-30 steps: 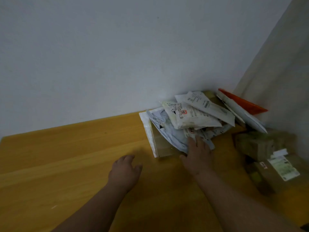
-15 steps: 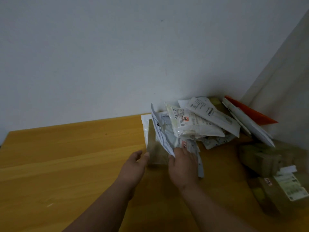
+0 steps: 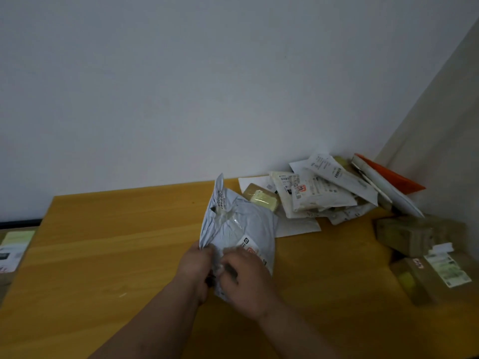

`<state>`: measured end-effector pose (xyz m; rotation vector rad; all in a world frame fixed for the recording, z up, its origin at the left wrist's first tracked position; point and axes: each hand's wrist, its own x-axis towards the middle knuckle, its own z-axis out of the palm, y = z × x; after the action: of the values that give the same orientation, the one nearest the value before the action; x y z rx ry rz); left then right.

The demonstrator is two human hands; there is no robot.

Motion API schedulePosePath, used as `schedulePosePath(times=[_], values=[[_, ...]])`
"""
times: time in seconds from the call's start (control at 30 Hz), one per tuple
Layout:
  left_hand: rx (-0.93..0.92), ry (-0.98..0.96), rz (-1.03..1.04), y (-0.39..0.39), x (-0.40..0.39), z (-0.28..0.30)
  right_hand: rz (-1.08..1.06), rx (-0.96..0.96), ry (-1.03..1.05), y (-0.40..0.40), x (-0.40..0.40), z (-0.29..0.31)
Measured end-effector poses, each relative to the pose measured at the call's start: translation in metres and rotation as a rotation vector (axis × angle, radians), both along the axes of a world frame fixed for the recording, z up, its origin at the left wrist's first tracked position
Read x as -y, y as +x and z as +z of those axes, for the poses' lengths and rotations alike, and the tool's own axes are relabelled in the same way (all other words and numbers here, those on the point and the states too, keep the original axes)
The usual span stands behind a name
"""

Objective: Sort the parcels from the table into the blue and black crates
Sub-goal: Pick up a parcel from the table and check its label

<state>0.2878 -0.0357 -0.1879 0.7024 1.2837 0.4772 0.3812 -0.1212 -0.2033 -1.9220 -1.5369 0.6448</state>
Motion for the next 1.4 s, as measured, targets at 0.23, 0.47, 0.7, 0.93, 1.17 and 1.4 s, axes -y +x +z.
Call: schedulePosePath(times=[0.23, 0.47, 0.7, 0.93, 1.17, 1.4], values=[[0.256, -0.039, 0.112, -0.069, -0.007, 0.028, -0.661, -0.455, -0.072, -0.01, 0.002, 0.002], [0.349, -0.074, 0.162, -0.122, -0.011, 0.042, -0.486, -1.428, -0.084, -0.034, 0.004, 0.008], [0.391, -0.09, 0.267, -0.144, -0.004, 0.047, -0.45, -1.342, 0.013, -0.05, -0.001, 0.013], [0.38, -0.021, 0.333, -0.155, 0.011, 0.049, -0.375, -1.319, -0.031, -0.055, 0.0, 0.016], [0.275, 0.134, 0.355, -0.17, 0.029, 0.04, -0.37, -1.159, -0.111, -0.053, 0.005, 0.009], [0.1, 0.257, 0.467, -0.227, 0.033, 0.035, -0.204, -1.045, -0.254, -0.099, -0.007, 0.017]])
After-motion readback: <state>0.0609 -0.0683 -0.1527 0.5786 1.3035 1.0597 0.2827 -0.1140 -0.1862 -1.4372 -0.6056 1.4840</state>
